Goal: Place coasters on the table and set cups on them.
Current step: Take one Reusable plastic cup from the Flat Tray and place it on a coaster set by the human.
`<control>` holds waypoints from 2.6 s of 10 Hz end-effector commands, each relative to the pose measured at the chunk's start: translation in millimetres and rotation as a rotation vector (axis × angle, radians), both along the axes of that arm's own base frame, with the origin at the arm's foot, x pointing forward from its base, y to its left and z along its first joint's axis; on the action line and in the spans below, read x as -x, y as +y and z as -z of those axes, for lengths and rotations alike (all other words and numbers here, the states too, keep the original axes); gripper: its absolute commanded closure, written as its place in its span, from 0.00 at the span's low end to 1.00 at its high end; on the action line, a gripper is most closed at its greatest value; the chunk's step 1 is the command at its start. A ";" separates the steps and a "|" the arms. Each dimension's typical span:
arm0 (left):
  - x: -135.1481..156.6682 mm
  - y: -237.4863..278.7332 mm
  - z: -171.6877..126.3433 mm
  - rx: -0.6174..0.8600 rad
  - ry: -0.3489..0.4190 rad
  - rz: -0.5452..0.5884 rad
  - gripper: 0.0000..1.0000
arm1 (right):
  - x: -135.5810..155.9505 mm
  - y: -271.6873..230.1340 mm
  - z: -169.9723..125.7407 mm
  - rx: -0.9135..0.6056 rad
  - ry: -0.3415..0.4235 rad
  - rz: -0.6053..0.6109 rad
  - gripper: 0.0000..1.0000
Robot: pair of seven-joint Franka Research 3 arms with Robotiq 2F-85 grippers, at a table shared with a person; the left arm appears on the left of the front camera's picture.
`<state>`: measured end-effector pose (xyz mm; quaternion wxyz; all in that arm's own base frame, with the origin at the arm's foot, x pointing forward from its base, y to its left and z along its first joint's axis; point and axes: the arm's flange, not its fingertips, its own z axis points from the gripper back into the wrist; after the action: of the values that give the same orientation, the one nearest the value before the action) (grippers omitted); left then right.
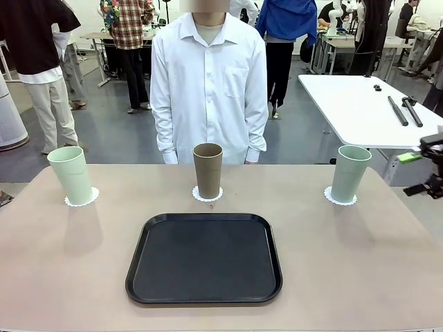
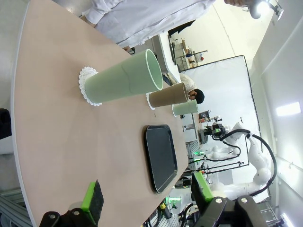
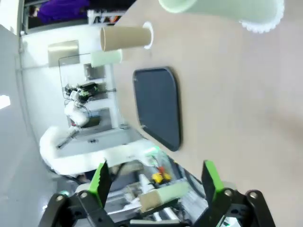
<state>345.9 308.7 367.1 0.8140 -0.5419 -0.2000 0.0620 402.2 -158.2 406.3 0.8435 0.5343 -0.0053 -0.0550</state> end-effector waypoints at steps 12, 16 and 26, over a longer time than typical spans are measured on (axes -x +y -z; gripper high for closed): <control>1.8 -0.5 -2.2 -0.001 -0.004 -0.002 0.00 | 50.6 -71.2 64.9 -0.193 -0.076 0.236 0.00; 1.8 -0.5 -2.2 -0.001 -0.004 -0.002 0.00 | 50.6 -71.2 64.9 -0.193 -0.076 0.236 0.00; 1.8 -0.5 -2.2 -0.001 -0.004 -0.002 0.00 | 50.6 -71.2 64.9 -0.193 -0.076 0.236 0.00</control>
<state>345.9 308.7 367.1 0.8140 -0.5419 -0.2000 0.0620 351.3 -229.4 341.6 0.7739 0.6128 -0.0959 -0.1279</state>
